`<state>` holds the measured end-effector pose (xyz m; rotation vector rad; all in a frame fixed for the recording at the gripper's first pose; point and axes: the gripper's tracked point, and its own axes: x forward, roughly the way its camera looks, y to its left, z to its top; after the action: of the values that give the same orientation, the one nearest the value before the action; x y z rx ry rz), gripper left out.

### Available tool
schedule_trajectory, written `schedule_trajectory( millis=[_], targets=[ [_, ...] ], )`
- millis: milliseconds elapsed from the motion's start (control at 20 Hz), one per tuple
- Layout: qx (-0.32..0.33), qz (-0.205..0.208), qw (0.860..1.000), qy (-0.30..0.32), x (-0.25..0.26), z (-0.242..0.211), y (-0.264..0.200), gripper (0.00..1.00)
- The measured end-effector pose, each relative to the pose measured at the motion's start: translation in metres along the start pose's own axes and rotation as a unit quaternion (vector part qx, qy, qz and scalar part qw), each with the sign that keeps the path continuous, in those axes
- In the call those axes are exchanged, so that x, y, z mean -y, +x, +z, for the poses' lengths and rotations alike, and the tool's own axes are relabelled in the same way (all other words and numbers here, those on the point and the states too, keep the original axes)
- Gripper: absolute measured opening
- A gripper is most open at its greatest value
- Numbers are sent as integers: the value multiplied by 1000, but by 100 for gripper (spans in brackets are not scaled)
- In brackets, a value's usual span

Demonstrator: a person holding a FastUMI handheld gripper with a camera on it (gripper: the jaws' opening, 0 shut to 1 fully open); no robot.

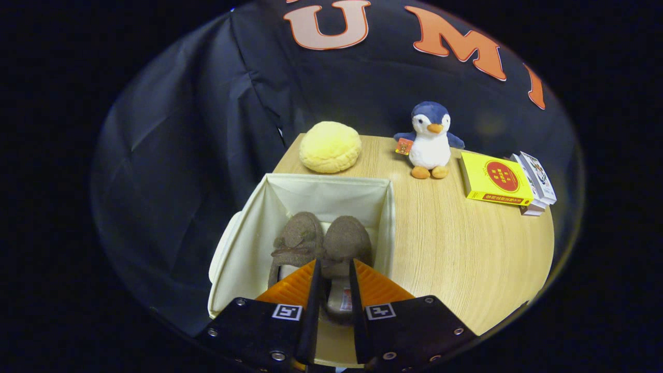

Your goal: Open the storage box then place both shoes into the box .Put the left shoe in first, then the right shoe, with the right side of both shoes facing outward in a uniform manner.

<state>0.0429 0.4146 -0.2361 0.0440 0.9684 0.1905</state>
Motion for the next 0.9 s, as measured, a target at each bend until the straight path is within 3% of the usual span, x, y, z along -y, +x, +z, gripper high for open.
schedule_trajectory(
  millis=[200,500,700,900],
  targets=[
    [45,22,999,2,18,16,-25,46],
    [132,19,991,-9,81,34,-79,71],
    [188,5,982,-25,129,42,-117,76],
    [200,-1,980,8,177,31,-144,78]
  ],
)
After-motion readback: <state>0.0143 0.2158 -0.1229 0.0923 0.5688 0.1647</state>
